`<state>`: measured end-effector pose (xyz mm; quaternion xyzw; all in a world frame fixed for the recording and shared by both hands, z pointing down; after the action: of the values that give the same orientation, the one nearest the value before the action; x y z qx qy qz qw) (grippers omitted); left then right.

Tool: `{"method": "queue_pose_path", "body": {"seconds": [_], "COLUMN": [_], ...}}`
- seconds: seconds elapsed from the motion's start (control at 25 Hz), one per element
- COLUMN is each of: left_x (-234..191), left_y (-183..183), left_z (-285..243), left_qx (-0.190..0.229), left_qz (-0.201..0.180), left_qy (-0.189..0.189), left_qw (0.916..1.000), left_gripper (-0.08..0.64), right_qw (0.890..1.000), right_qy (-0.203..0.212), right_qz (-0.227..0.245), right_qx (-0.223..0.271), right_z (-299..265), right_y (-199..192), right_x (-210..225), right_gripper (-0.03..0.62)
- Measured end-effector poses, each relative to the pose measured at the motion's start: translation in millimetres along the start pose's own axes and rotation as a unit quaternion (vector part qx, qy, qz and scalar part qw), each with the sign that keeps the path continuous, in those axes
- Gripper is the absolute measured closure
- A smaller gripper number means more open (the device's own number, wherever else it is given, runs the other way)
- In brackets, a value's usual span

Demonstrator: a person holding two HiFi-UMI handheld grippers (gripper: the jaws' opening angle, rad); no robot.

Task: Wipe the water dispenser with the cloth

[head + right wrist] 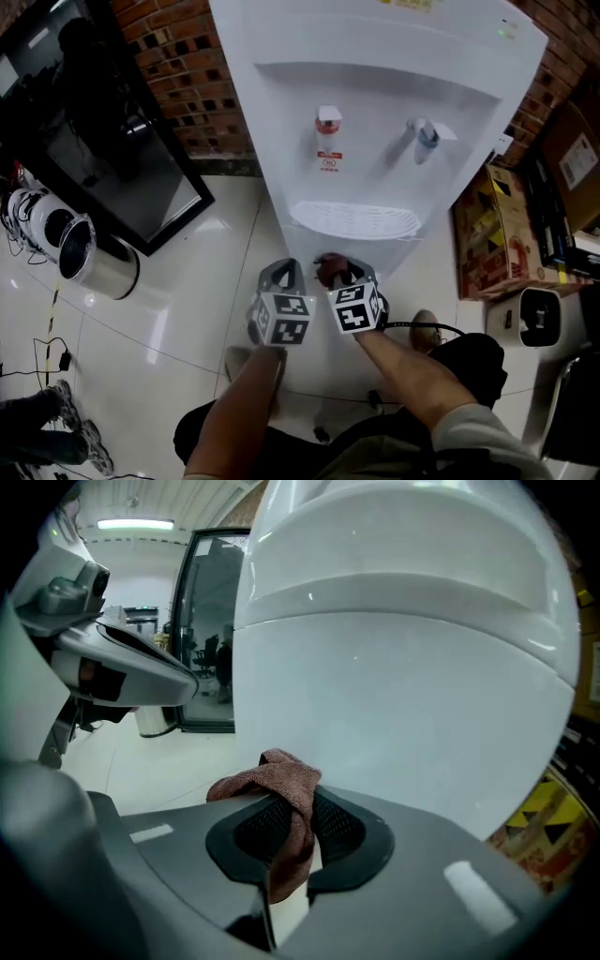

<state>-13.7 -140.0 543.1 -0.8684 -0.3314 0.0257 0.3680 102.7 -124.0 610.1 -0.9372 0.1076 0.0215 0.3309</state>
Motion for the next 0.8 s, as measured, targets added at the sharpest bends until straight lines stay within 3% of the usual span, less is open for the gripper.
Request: {"method": "queue_pose_path", "body": {"seconds": [0.4, 0.8], "left_x": [83, 124], "left_y": [28, 36], "left_z": [0, -3], "left_qx": [0.026, 0.032], "left_qz": [-0.034, -0.047], "left_qy": [-0.055, -0.09], "left_qw": [0.9976, 0.9943], "left_gripper": [0.56, 0.56], "right_qw": [0.994, 0.987], "right_qy": [-0.071, -0.103], "right_qz": [-0.08, -0.125], "right_qx": [-0.014, -0.021], "right_z": [45, 51], "right_y": [-56, -83], "right_x": [99, 145], "right_gripper": [0.522, 0.522]}}
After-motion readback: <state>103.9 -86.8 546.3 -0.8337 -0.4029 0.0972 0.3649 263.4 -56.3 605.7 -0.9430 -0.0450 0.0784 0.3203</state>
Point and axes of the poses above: the fingertips, and each gripper's own axes: z backward along the fingers, x to its right, y out of its top, the point moved 3 cm from there along z, backward along the fingers, and after that the axes turned 14 degrees about -x, right-handed, at the moved point
